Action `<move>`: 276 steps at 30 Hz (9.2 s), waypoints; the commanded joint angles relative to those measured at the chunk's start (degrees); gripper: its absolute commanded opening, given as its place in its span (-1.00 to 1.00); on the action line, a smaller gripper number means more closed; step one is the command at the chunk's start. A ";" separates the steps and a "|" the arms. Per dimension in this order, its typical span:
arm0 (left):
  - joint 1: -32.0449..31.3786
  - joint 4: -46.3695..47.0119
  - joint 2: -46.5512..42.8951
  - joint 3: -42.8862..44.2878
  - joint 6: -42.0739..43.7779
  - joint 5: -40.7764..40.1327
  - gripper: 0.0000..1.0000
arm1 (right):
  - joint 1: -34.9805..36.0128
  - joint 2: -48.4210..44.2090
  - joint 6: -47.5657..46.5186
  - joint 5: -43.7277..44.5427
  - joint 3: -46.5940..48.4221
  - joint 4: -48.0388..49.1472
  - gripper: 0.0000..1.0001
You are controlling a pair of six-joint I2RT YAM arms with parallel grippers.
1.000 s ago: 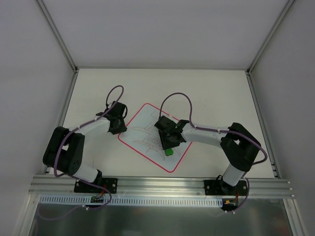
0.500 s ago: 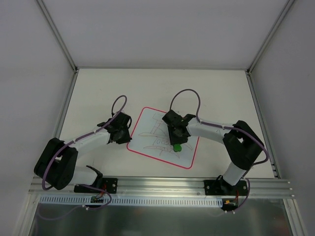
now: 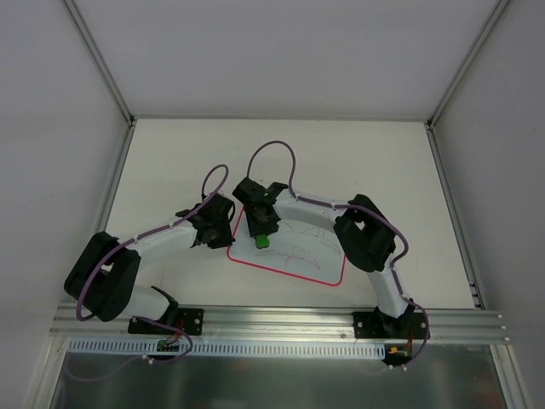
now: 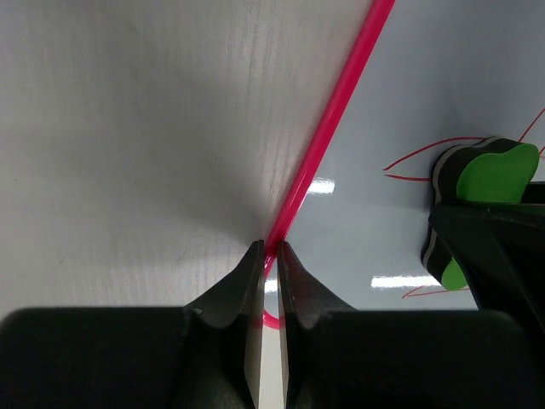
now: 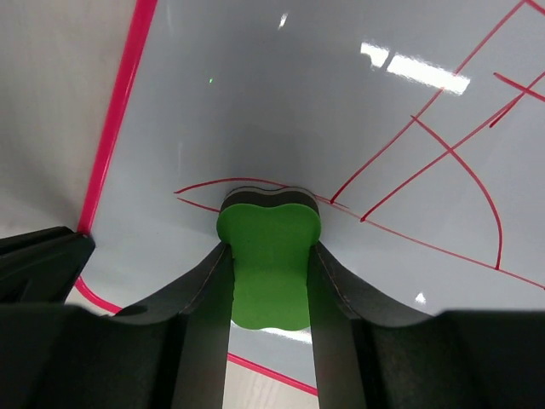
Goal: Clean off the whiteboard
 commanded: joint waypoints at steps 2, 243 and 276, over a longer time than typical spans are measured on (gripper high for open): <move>-1.41 -4.71 3.53 -3.50 -1.72 2.12 -1.00 | -1.73 0.68 2.90 1.24 -1.49 -2.82 -0.99; 1.14 -1.02 -23.98 -16.06 -11.82 3.43 -0.18 | 10.13 -1.52 24.17 9.06 -11.70 -5.89 -1.00; -4.40 1.09 -10.45 -18.27 -20.35 1.15 -1.00 | 2.67 -10.57 27.06 10.81 -27.93 -3.87 -0.99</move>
